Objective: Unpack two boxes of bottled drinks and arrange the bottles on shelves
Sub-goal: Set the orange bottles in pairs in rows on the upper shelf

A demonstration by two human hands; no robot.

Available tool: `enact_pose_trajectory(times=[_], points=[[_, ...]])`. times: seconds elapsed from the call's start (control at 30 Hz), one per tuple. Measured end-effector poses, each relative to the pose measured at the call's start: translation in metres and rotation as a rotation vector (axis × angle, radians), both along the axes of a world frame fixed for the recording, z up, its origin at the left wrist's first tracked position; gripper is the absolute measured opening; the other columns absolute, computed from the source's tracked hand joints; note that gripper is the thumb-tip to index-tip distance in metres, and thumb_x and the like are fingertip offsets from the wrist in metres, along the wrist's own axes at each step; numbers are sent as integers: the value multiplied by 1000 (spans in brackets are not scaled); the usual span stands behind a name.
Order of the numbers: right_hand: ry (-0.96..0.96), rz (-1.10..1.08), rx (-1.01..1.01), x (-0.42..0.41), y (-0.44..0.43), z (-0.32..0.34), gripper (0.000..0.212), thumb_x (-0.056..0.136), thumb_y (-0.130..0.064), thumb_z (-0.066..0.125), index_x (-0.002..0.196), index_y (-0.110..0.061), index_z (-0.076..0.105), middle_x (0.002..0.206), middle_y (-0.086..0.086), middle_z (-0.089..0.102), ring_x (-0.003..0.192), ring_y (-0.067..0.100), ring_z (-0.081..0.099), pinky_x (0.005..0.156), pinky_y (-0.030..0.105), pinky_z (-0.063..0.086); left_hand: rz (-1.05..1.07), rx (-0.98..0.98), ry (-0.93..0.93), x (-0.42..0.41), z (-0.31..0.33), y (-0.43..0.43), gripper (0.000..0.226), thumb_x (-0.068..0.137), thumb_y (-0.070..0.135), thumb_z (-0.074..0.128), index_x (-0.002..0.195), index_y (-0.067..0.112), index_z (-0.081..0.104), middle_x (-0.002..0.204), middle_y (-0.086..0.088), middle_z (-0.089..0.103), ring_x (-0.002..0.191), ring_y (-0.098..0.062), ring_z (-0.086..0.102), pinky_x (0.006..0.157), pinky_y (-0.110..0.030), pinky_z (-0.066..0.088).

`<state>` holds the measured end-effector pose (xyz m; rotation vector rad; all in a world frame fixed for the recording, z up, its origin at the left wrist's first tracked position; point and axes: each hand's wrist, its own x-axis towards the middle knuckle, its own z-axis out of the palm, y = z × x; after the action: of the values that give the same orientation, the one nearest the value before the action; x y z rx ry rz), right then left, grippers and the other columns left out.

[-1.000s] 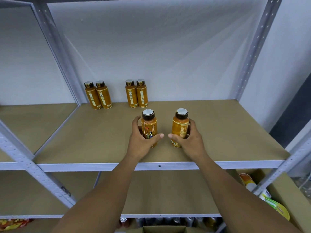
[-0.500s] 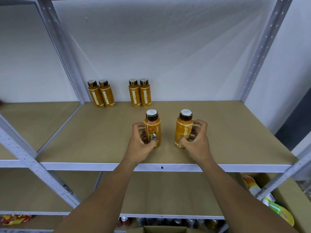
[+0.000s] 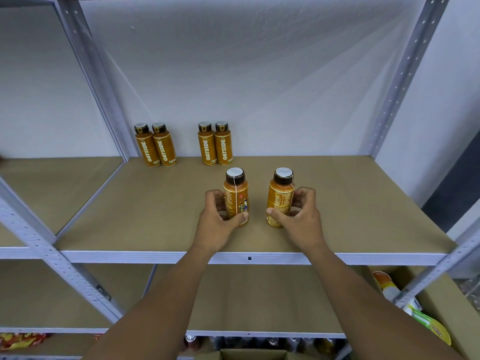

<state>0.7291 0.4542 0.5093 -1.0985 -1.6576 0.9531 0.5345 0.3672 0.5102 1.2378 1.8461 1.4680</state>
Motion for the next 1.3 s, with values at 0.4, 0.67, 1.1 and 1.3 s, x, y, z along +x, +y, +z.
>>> enact_pose_trajectory(times=[0.4,0.67,1.1,1.3], points=[[3,36,-6,2,-1,0,71,80,-19,85,126,-33,34,123,-6,59,106,7,63,78,12,48,-70,-43,34,1,0,-2,91,88,17,79,154,34,18,146,2,56,126,-13,55,102,-27,44],[-51,37,-24,1,2,-4,73,79,-16,84,126,-38,33,121,2,67,101,4,64,71,10,48,-59,-65,69,0,-1,0,95,87,15,79,155,34,17,144,0,56,116,-10,56,96,-25,46],[-33,50,3,0,-1,-1,79,76,-24,90,132,-33,35,123,-5,61,103,5,62,77,12,49,-33,-75,127,3,0,3,111,80,43,86,159,39,8,149,-1,53,125,-19,58,101,-34,51],[-57,52,22,1,2,-5,78,79,-18,85,134,-36,33,125,1,63,106,11,63,76,9,46,-81,-107,80,0,0,2,106,90,23,78,159,43,0,155,-3,49,139,-23,50,115,-46,43]])
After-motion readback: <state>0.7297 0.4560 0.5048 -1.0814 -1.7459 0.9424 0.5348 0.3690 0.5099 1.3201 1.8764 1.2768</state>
